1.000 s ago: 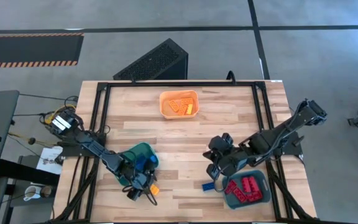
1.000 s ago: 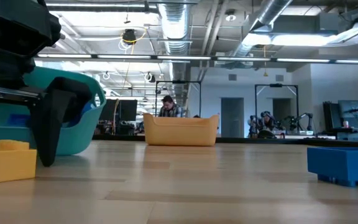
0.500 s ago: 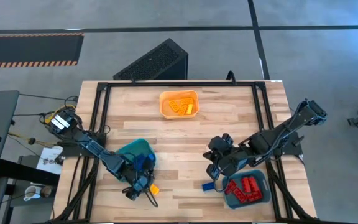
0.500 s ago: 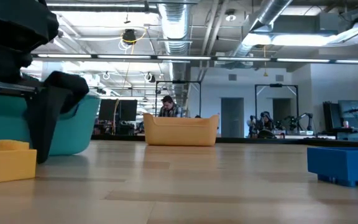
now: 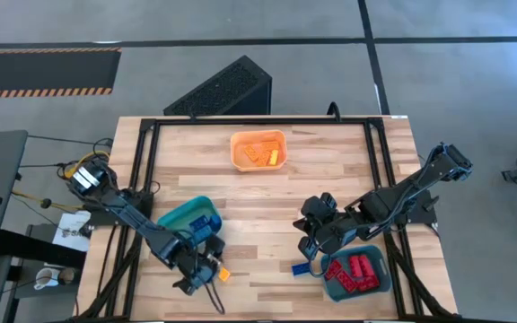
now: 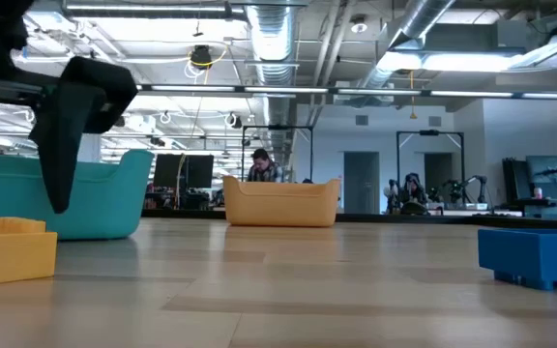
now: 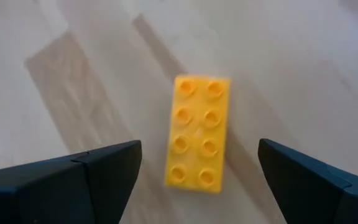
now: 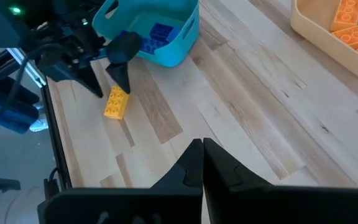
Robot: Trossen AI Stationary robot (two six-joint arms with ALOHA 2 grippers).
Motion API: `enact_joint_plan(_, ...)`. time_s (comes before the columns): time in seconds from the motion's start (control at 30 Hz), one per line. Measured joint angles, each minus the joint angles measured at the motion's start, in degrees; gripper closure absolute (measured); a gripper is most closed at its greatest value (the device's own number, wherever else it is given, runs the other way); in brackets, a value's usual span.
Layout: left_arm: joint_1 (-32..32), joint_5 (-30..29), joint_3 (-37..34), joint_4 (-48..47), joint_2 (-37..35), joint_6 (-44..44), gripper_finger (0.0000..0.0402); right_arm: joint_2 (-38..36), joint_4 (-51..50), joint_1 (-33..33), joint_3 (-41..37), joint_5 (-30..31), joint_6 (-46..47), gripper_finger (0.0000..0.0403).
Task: Sort & place blocks by color
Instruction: Put the yellow game piece into the orange bin
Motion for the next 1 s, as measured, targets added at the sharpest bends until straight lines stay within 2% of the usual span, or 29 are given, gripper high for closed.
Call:
enact_joint_plan(0.4, 0.2, 4.1, 0.0, 6.6, 5.2, 1.6, 0.0102, 0.0, 0.2, 0.0, 0.0, 0.1, 0.0, 0.0387)
enact_joint_plan(0.53, 2.0, 7.5, 0.1, 6.6, 6.0, 1.6, 0.0151, 0.0, 0.1, 0.0, 0.0, 0.0, 0.0, 0.0387)
enact_joint_plan(0.73, 4.4, 7.0, 0.6, 3.9, 3.8, 4.2, 0.0304, 0.0, 0.0, 0.0, 0.0, 0.0, -0.2, 0.0387)
enact_joint_plan(0.83, 6.6, 4.7, 2.7, -0.9, 0.0, 6.3, 0.0299, 0.0, 0.0, 0.0, 0.0, 0.0, -0.2, 0.0387)
enact_joint_plan(0.93, 9.4, -0.1, 3.2, -4.7, -6.4, 10.0, 0.0299, 0.0, 0.2, 0.0, 0.0, 0.0, -0.9, 0.0387)
enact_joint_plan(1.0, 12.2, -1.2, 2.6, -5.1, -11.0, 13.8, 0.0299, 0.0, 0.2, 0.0, 0.0, 0.0, -0.9, 0.0387)
